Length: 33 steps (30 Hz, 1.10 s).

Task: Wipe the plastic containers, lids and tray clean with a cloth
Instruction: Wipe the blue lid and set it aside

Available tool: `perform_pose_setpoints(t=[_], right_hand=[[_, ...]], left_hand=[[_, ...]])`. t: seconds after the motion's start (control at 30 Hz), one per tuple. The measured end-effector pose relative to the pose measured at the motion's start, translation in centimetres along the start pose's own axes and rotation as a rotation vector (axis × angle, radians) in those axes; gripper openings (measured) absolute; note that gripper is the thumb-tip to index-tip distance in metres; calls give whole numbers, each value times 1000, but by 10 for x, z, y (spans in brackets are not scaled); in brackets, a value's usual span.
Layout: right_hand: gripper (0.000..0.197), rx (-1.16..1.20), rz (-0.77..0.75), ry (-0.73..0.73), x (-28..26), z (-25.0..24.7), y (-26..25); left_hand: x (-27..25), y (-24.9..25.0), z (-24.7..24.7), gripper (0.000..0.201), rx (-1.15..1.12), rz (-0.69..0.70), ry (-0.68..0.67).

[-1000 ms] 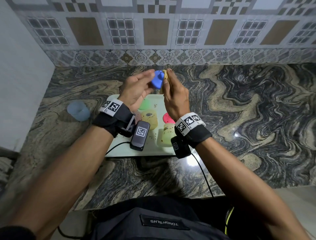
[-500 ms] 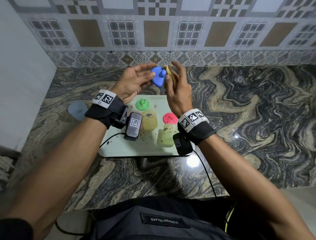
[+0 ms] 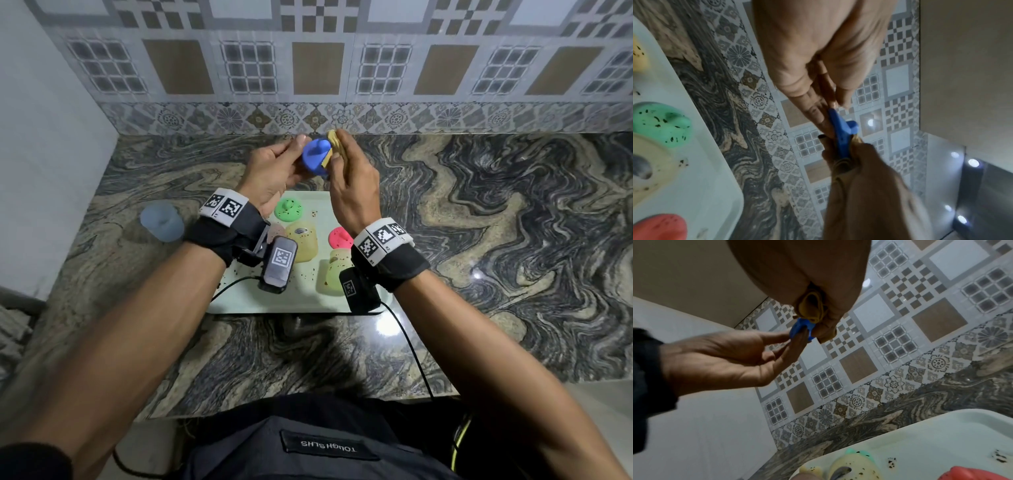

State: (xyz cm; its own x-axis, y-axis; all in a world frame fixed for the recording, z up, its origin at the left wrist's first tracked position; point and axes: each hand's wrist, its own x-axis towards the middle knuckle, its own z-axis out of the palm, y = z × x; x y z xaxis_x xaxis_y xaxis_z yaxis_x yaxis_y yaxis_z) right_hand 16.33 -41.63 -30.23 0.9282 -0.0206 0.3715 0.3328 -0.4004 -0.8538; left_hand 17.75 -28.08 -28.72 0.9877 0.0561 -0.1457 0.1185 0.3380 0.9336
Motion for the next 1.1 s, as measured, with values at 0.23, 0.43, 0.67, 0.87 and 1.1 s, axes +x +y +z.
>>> perform_pose_setpoints(t=[0.23,0.43,0.67,0.87,1.1], right_hand=[[30,0,-54,8,7,-11,11],[30,69,-120,12,5,-12,8],[30,50,-160,31,15,-22,15],[31,-51,-200,-33,13,-17,23],[32,-145,-265,-39,16,-12,22]], left_hand=[[-2,14,-10,44,99,-48,-206],[3,18,-12,40,89,-23,-203],[4,17,-19,41,145,-34,-269],[4,14,-21,34,189,-28,-285],[7,14,-26,36,271,-3,-276]])
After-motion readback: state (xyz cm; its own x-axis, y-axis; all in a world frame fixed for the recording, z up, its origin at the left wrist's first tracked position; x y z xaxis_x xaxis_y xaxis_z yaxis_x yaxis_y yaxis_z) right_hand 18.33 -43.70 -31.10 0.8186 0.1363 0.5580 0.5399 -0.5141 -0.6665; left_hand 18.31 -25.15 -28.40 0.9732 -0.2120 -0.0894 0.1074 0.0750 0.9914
